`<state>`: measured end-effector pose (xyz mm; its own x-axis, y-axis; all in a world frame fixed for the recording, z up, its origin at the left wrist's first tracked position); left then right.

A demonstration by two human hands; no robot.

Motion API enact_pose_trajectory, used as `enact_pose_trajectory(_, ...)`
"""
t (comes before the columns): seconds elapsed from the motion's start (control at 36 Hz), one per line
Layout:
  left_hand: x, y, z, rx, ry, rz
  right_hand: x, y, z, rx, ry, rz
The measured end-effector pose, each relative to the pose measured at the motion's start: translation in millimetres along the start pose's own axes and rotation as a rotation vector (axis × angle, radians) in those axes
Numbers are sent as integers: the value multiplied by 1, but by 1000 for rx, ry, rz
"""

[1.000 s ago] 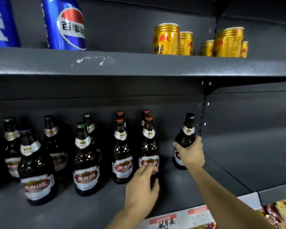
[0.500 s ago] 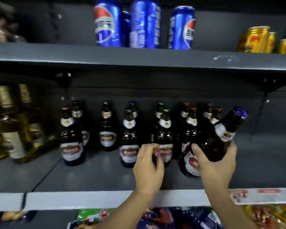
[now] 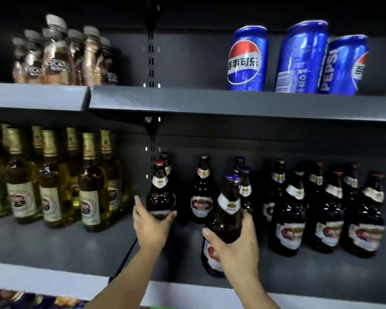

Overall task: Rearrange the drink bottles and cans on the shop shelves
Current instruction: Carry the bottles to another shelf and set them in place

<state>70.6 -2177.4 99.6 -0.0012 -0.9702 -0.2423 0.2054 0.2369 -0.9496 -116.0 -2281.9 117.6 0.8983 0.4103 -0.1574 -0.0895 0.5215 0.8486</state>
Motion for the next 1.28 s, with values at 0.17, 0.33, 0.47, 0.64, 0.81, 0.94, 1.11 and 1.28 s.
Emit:
enact_pose_trajectory(0.17, 9, 19, 16, -65, 150, -73, 39, -10, 13, 7, 56, -34)
enact_pose_trajectory(0.33, -6, 24, 14, -53, 86, -45, 73, -6, 27, 46, 108, -117)
enact_pose_trajectory(0.47, -35, 26, 24, -51, 58, -60, 113, 9, 35, 85, 112, -181)
enact_pose_trajectory(0.64, -61, 28, 35, 31, 40, -84, 150, 12, 34, 126, 104, -287)
enact_pose_trajectory(0.81, -78, 34, 26, 67, 69, -159, 168, 21, 31, 103, 121, -395)
enact_pose_trajectory(0.94, -88, 27, 12, 95, 71, -172, 173, 22, 32, 56, 167, -478)
enact_pose_trajectory(1.11, -88, 8, -15, 128, 95, -164, 154, 15, 33, 84, 268, -406)
enact_pose_trajectory(1.28, -64, -14, -55, 200, 182, -118, 87, 22, 2, -92, -187, 116)
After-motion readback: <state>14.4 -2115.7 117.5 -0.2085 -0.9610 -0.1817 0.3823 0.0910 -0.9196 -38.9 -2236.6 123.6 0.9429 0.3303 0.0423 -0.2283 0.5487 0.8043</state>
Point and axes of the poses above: each hand's wrist, its own z-axis towards the middle knuckle, its own x-axis out of the palm, y = z × x, the point moved 3 cm from there along z, towards the middle knuckle, and after that the axes turned 5 degrees about -x, right-handed, at the moved point
